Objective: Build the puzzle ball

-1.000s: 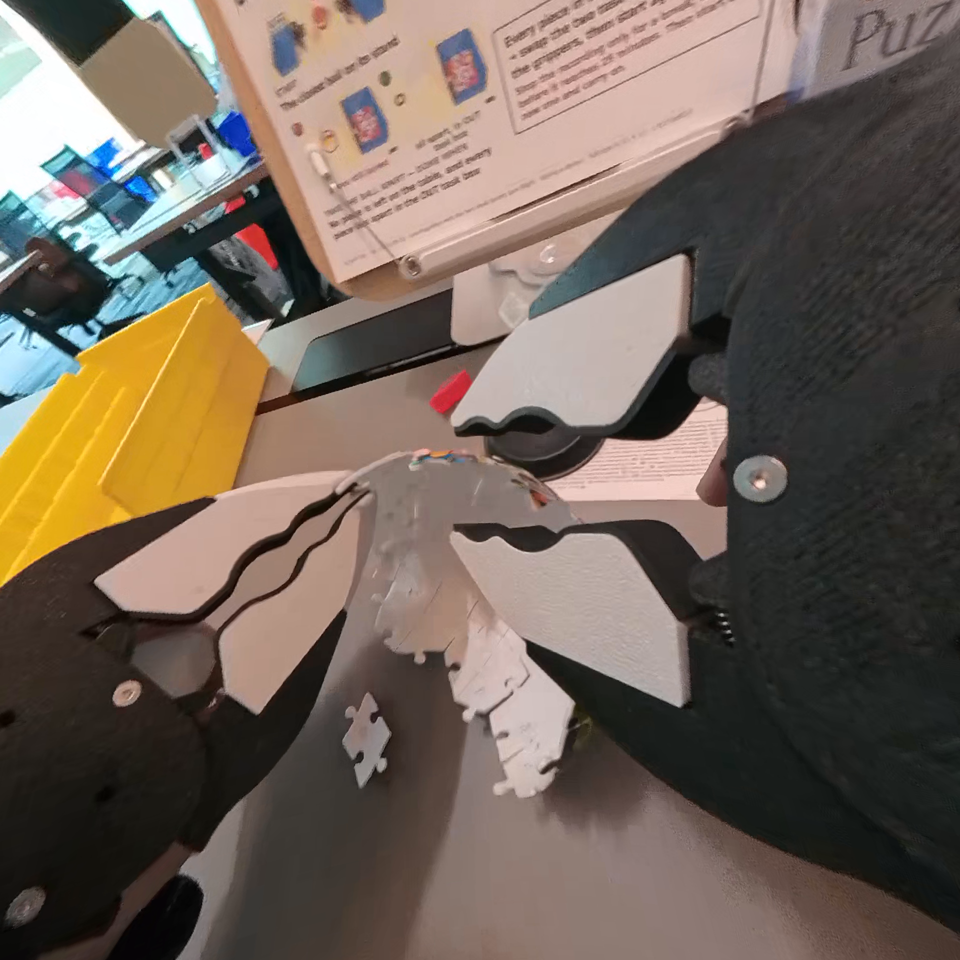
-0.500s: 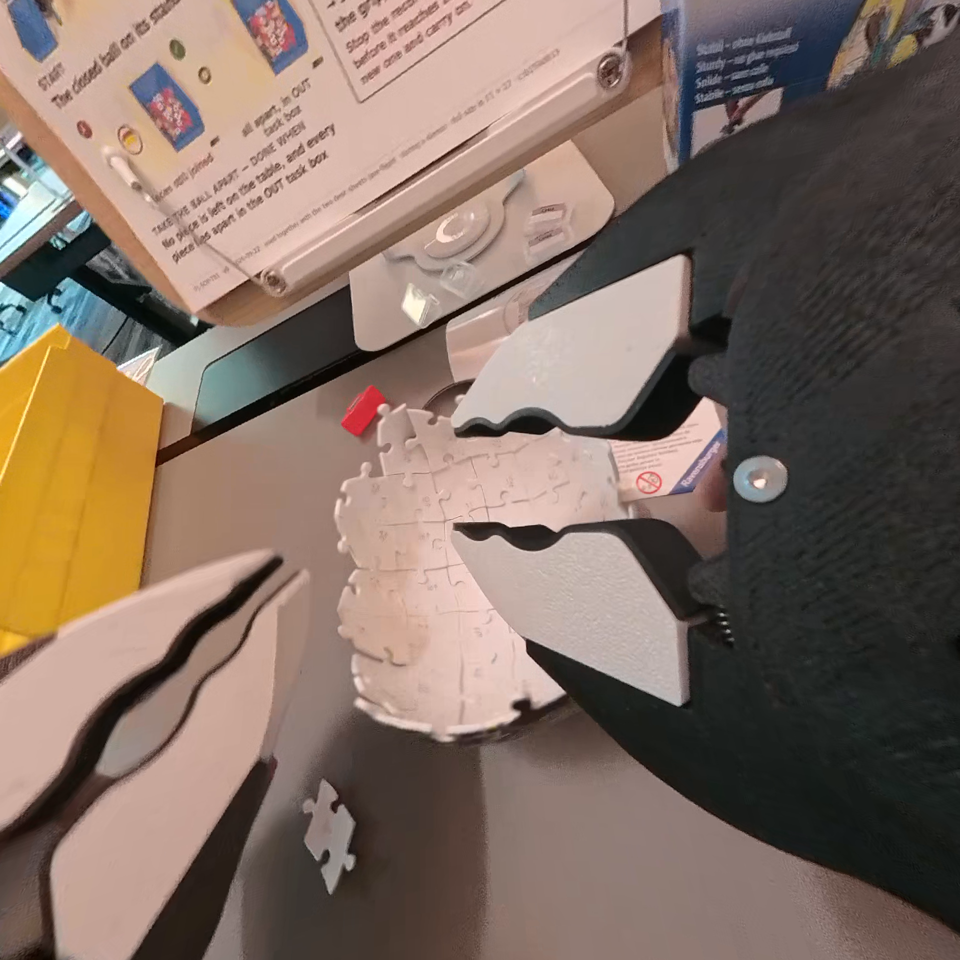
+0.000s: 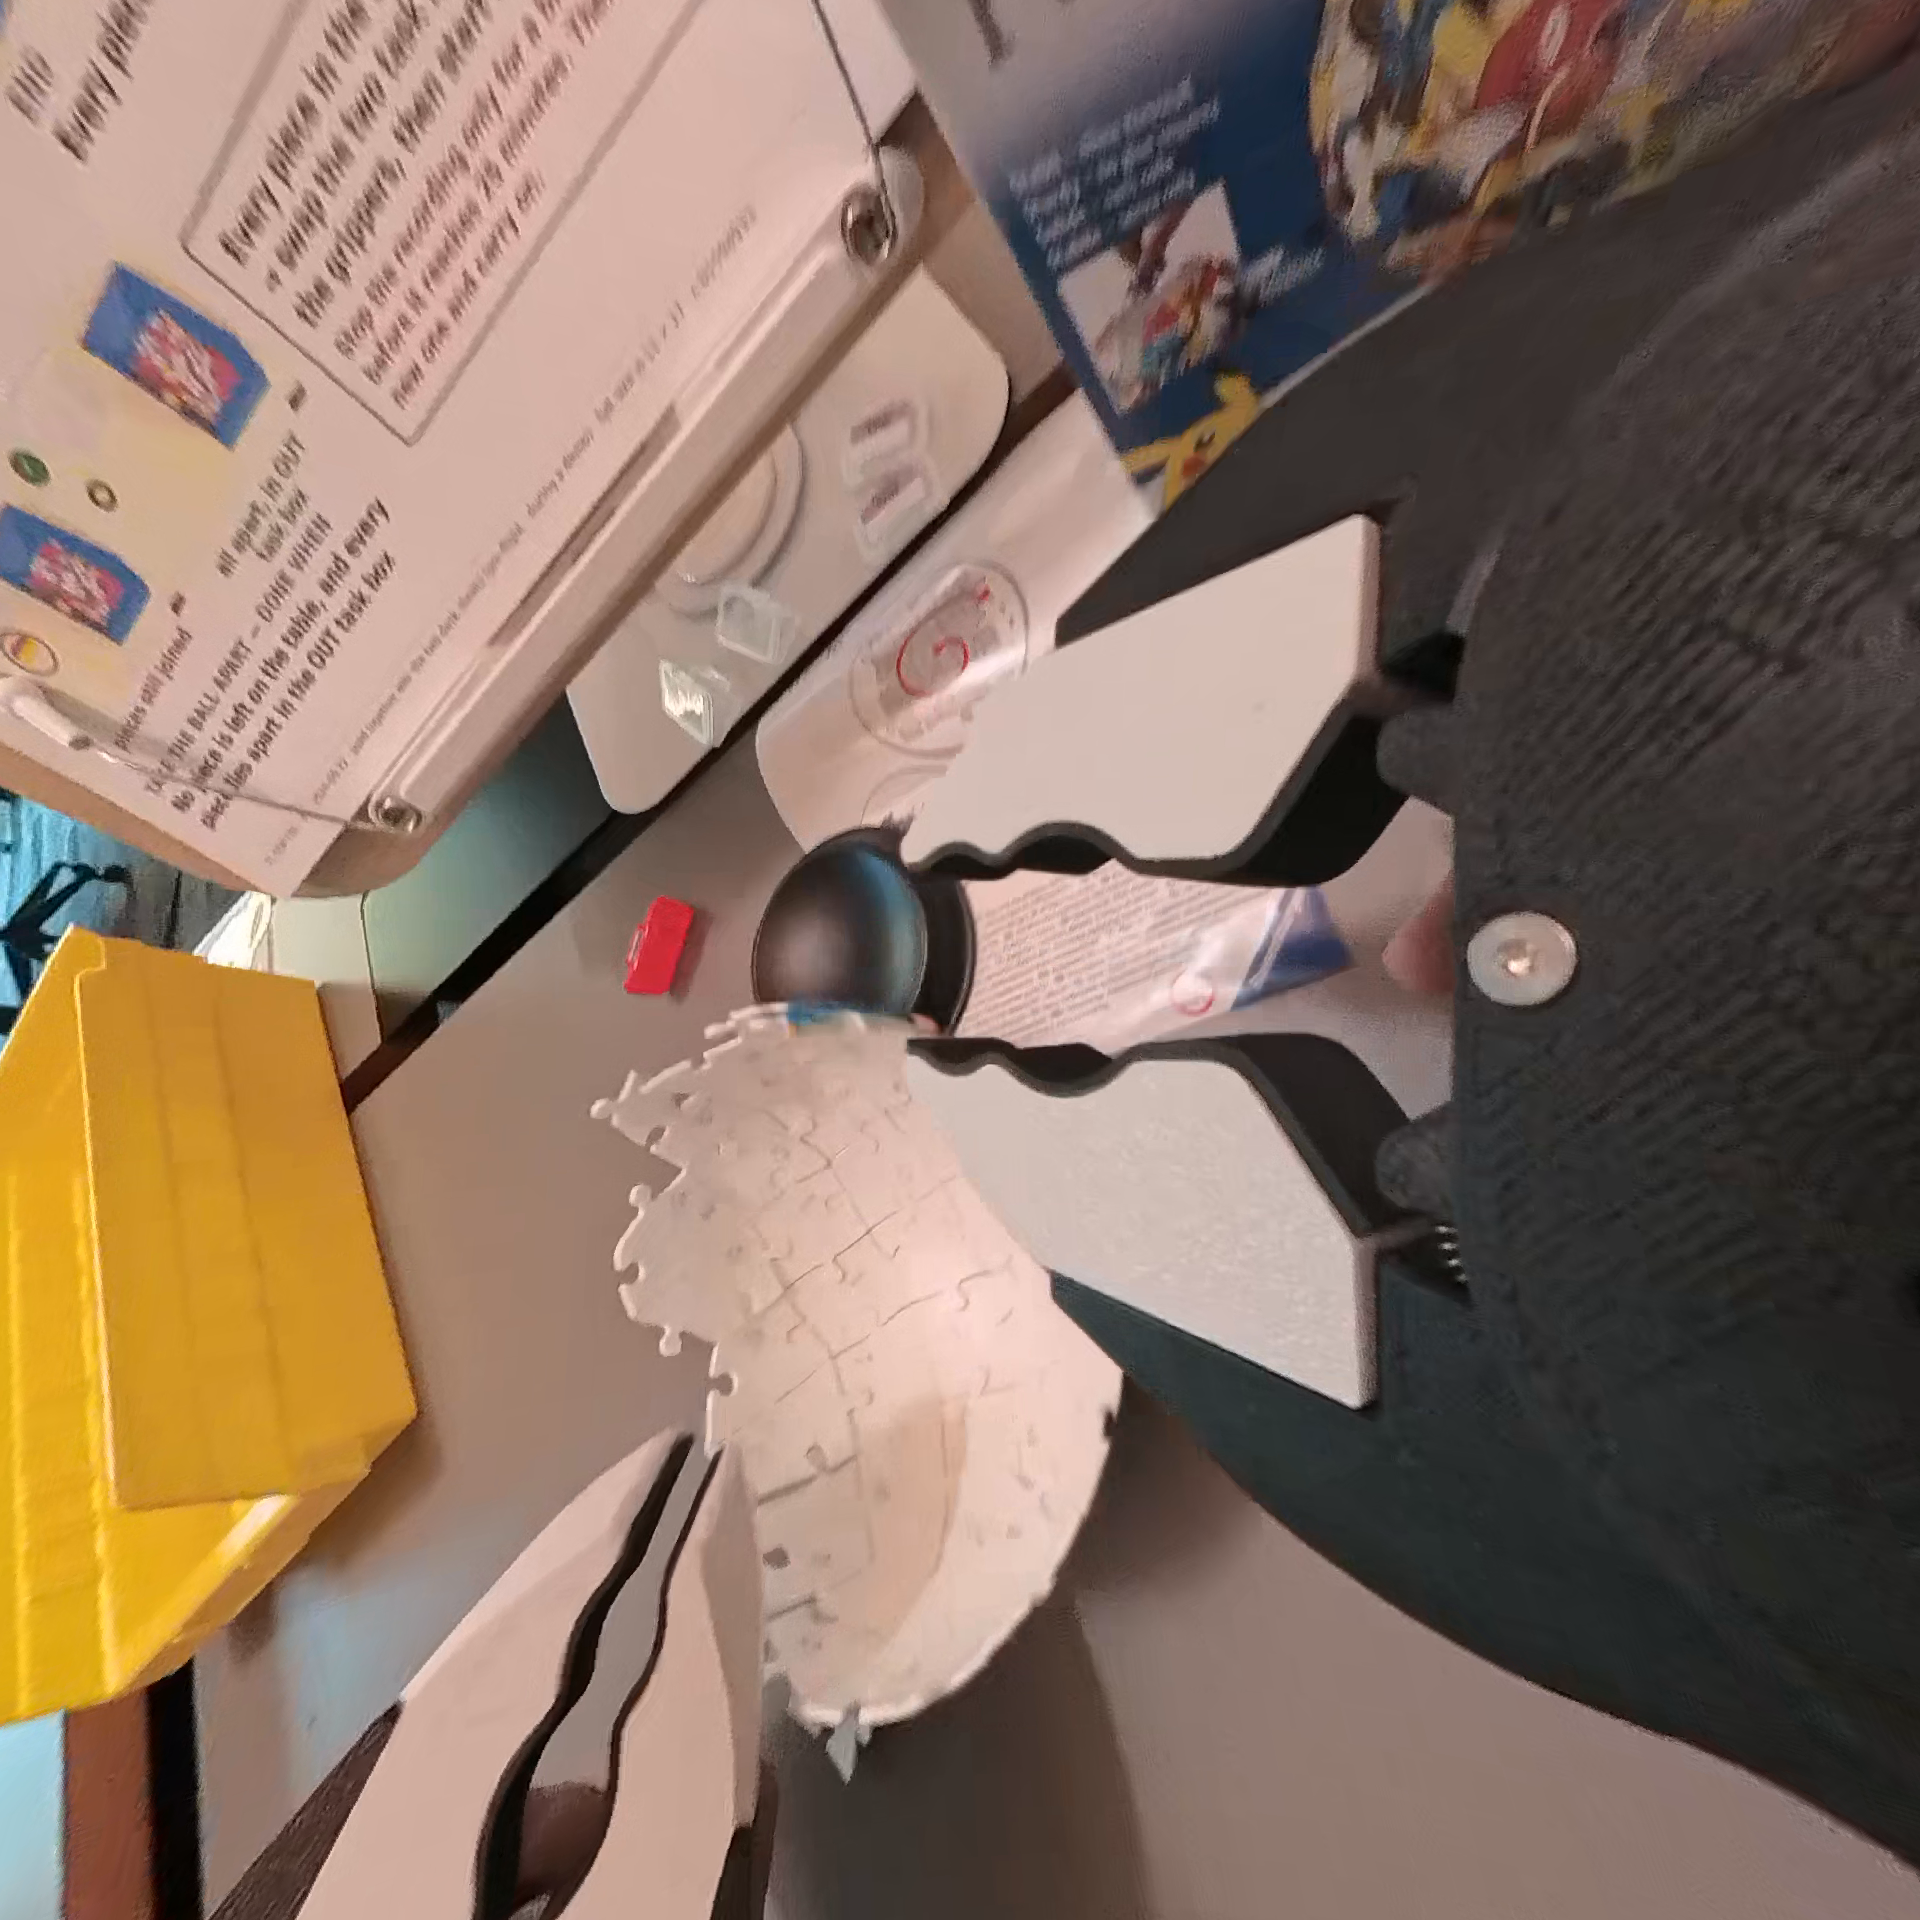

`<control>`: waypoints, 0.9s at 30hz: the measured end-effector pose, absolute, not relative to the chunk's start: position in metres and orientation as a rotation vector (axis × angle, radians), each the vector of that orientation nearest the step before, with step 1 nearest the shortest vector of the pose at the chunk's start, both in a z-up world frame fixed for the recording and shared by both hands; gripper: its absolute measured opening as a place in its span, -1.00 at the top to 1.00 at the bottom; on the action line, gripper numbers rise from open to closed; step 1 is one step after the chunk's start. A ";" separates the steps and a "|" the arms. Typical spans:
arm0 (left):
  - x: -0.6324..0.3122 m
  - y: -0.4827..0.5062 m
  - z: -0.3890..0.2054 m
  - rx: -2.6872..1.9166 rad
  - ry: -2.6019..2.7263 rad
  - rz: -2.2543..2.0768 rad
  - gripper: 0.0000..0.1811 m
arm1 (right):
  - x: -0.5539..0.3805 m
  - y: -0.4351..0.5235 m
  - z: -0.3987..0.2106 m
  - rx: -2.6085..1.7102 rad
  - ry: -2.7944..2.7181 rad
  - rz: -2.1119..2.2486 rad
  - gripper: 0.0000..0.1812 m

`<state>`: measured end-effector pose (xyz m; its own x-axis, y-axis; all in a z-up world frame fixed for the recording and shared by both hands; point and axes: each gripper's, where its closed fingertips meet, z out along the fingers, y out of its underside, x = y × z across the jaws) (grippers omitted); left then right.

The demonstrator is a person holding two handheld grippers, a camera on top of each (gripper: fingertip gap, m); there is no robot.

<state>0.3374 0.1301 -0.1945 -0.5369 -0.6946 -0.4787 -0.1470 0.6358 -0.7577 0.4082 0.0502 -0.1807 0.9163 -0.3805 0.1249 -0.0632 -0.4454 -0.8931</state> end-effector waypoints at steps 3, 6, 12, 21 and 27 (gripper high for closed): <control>0.339 0.132 -0.201 -0.655 2.075 -0.819 0.95 | 0.406 0.059 -0.188 -2.024 0.323 -0.340 0.65; 0.339 0.132 -0.206 -0.638 2.089 -0.812 0.98 | 0.403 0.066 -0.194 -2.044 0.310 -0.333 0.65; 0.337 0.131 -0.216 -0.611 2.111 -0.798 1.00 | 0.398 0.078 -0.188 -2.014 0.294 -0.325 0.69; 0.338 0.127 -0.222 -0.502 2.125 -0.779 1.00 | 0.415 0.088 -0.178 -2.018 0.224 -0.339 0.68; 0.340 0.129 -0.221 -0.479 2.122 -0.778 1.00 | 0.425 0.096 -0.199 -2.238 0.133 -0.234 0.63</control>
<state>0.3400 0.1287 -0.2213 -0.6021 -0.5677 -0.5614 -0.0702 0.7380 -0.6711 0.4253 0.0961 -0.1995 0.9767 -0.1763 0.1223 -0.0154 -0.6261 -0.7796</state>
